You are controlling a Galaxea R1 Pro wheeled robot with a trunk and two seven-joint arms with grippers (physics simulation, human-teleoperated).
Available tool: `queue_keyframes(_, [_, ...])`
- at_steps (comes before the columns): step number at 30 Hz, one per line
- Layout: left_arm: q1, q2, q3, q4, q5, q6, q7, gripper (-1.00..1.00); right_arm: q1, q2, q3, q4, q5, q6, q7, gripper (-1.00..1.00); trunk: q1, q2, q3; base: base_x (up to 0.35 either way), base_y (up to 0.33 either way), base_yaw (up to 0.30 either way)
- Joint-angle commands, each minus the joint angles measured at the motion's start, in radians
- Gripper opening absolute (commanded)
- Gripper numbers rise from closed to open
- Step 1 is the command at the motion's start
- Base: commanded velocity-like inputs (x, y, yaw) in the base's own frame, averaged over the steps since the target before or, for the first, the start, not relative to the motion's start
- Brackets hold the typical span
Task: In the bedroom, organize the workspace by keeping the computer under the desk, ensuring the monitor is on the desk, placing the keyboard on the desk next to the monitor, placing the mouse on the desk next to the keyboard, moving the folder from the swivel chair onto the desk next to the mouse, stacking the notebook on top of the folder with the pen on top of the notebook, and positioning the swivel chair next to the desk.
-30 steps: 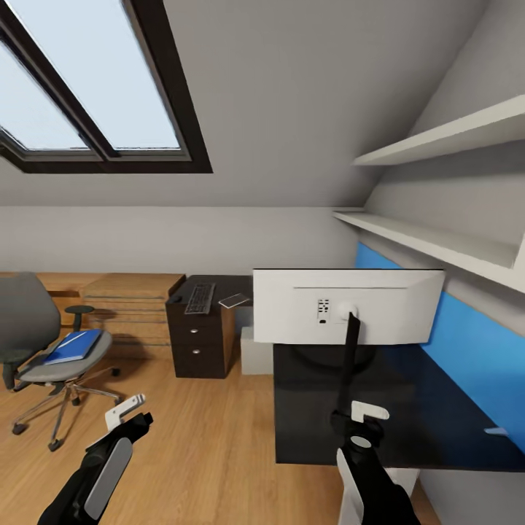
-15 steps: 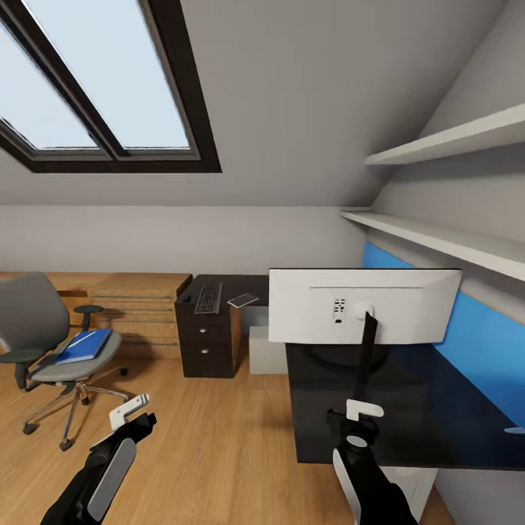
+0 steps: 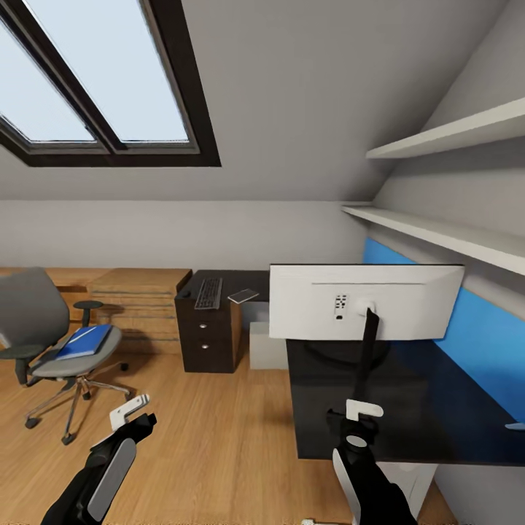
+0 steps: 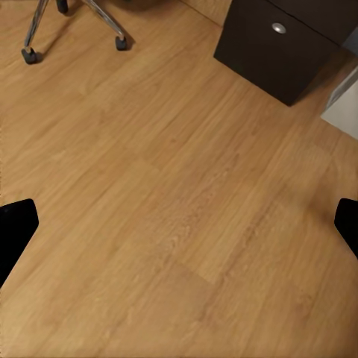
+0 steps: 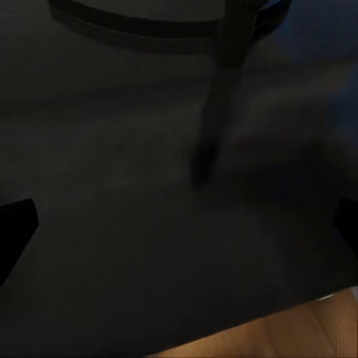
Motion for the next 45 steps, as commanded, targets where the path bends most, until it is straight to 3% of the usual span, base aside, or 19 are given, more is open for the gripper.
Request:
queue_keyframes(1, [-0.001,0.000,-0.001,-0.002,0.008,0.002,0.006,1.00,-0.001,0.001,-0.002,-0.001,0.008,0.008,0.000,1.00,0.000,-0.001,-0.003,0.000,0.134,0.000])
queue_keyframes(11, [-0.001,-0.001,-0.001,-0.002,0.007,0.001,0.009,1.00,-0.001,0.001,-0.002,0.000,0.008,0.008,0.000,1.00,0.000,-0.001,-0.019,0.000,0.165,0.000])
queue_keyframes(21, [-0.001,-0.002,-0.001,-0.002,0.007,0.000,0.009,1.00,0.006,0.000,-0.003,-0.018,0.012,0.006,-0.002,1.00,-0.038,0.069,0.007,0.000,0.002,0.000])
queue_keyframes(23, [-0.001,-0.002,-0.001,-0.002,0.007,0.000,0.009,1.00,0.027,0.001,0.013,-0.055,0.012,0.008,-0.002,1.00,-0.046,0.083,0.013,0.000,0.000,0.000])
queue_keyframes(26, [-0.001,-0.002,-0.002,-0.002,0.007,0.001,0.009,1.00,0.112,0.000,0.092,-0.189,0.013,0.015,-0.003,1.00,-0.057,0.104,0.023,0.000,0.000,0.000])
queue_keyframes(29, [-0.001,-0.002,-0.010,-0.002,0.007,0.001,0.009,1.00,0.162,0.000,0.127,-0.270,0.008,0.041,-0.003,1.00,-0.069,0.125,0.032,0.000,0.000,0.000])
queue_keyframes(34, [-0.001,-0.001,-0.019,-0.002,0.007,0.001,0.010,1.00,0.178,0.001,0.141,-0.305,-0.003,0.069,-0.002,1.00,-0.088,0.160,0.048,0.000,0.000,0.000])
queue_keyframes(36, [-0.001,-0.002,-0.021,-0.004,0.007,0.001,0.006,1.00,0.180,0.001,0.143,-0.315,-0.026,0.072,-0.003,1.00,-0.096,0.174,0.054,0.000,0.000,0.000])
queue_keyframes(45, [-0.001,-0.002,-0.027,-0.003,0.010,0.002,0.007,1.00,0.180,0.000,0.143,-0.317,-0.032,0.075,-0.004,1.00,-0.130,0.237,0.082,0.000,0.002,0.000])
